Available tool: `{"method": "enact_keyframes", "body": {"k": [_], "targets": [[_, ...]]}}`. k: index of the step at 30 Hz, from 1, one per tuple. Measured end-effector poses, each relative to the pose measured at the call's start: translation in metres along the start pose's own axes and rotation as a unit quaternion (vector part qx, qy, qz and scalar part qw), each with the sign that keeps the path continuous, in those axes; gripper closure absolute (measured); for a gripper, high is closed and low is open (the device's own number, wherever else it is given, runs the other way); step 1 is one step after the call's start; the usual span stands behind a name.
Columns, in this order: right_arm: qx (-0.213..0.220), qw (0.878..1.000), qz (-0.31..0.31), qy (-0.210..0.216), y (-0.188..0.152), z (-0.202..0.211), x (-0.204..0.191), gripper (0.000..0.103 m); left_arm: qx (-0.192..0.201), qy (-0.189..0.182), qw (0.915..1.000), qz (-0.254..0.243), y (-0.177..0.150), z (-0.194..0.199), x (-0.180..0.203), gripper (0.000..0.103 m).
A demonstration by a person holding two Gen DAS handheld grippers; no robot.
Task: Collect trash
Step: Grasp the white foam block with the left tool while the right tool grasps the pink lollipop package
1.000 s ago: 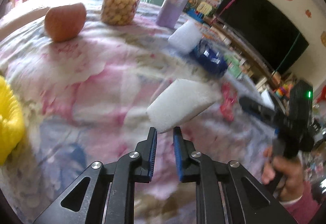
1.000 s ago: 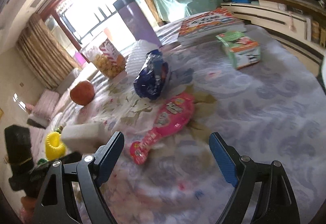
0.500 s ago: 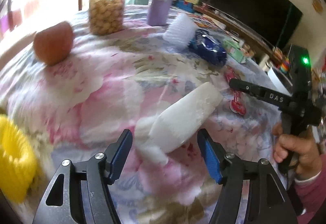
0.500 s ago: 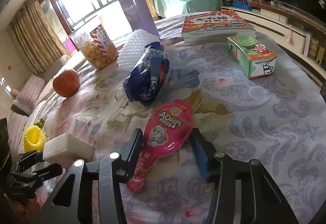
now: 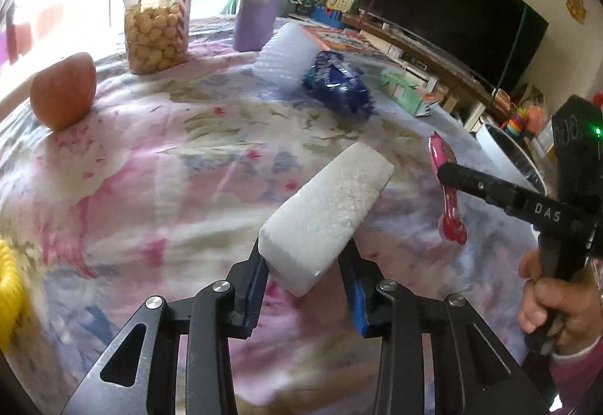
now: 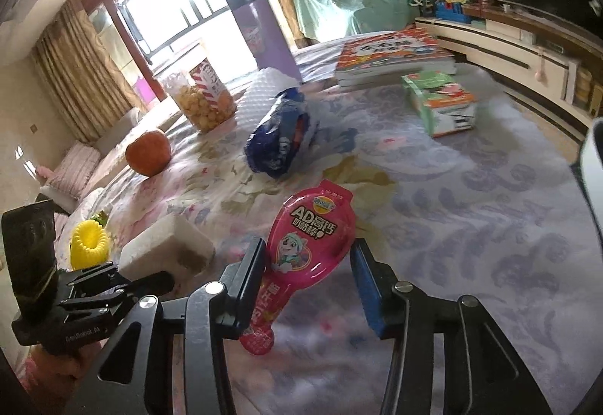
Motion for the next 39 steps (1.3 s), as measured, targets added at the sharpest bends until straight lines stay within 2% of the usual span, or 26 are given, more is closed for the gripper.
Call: {"method": "enact_keyframes", "body": {"k": [8, 14, 17, 19, 21, 23, 24, 25, 39], "targets": [[0.013, 1.000, -0.012, -0.019, -0.010, 0.031, 0.033, 0.057, 0.010, -0.016, 0.9998, 0.005, 0.001, -0.003, 0.040, 0.068], [-0.012, 0.999, -0.020, -0.028, -0.021, 0.029, 0.048, 0.053, 0.012, -0.015, 0.9998, 0.010, 0.004, -0.005, 0.047, 0.068], [-0.013, 0.999, -0.018, -0.030, -0.022, 0.023, 0.045, 0.043, 0.008, -0.010, 0.9998, 0.017, 0.002, -0.005, 0.045, 0.068], [-0.011, 0.999, -0.009, -0.032, -0.022, 0.019, 0.040, 0.031, 0.003, -0.010, 0.9997, 0.024, -0.001, -0.005, 0.043, 0.068], [-0.011, 0.999, 0.008, -0.049, -0.023, 0.015, 0.035, 0.031, 0.000, -0.008, 0.9996, 0.027, -0.003, -0.005, 0.043, 0.068], [-0.010, 0.998, 0.020, -0.063, -0.023, 0.013, 0.033, 0.035, -0.001, -0.007, 0.9996, 0.027, -0.003, -0.005, 0.044, 0.068], [-0.008, 0.998, 0.020, -0.067, -0.023, 0.013, 0.034, 0.052, -0.002, -0.007, 0.9996, 0.027, -0.003, -0.005, 0.046, 0.068], [-0.009, 0.997, 0.020, -0.068, -0.023, 0.014, 0.035, 0.055, -0.002, -0.008, 0.9996, 0.025, -0.003, -0.004, 0.048, 0.068], [0.027, 0.999, -0.021, -0.036, -0.017, 0.067, 0.066, 0.056, -0.003, -0.036, 0.9992, -0.017, 0.011, -0.017, 0.097, 0.068]]}}
Point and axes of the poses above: each gripper's, at about its wrist camera, not at the fingertips, and z roughly against the way its jaws point, x to its right, y to its top, the point moved 6 cm from there along -z, roughly the way its jaws point, and after that the axes turned 7 degrees about -z, right-handed, at the moved point
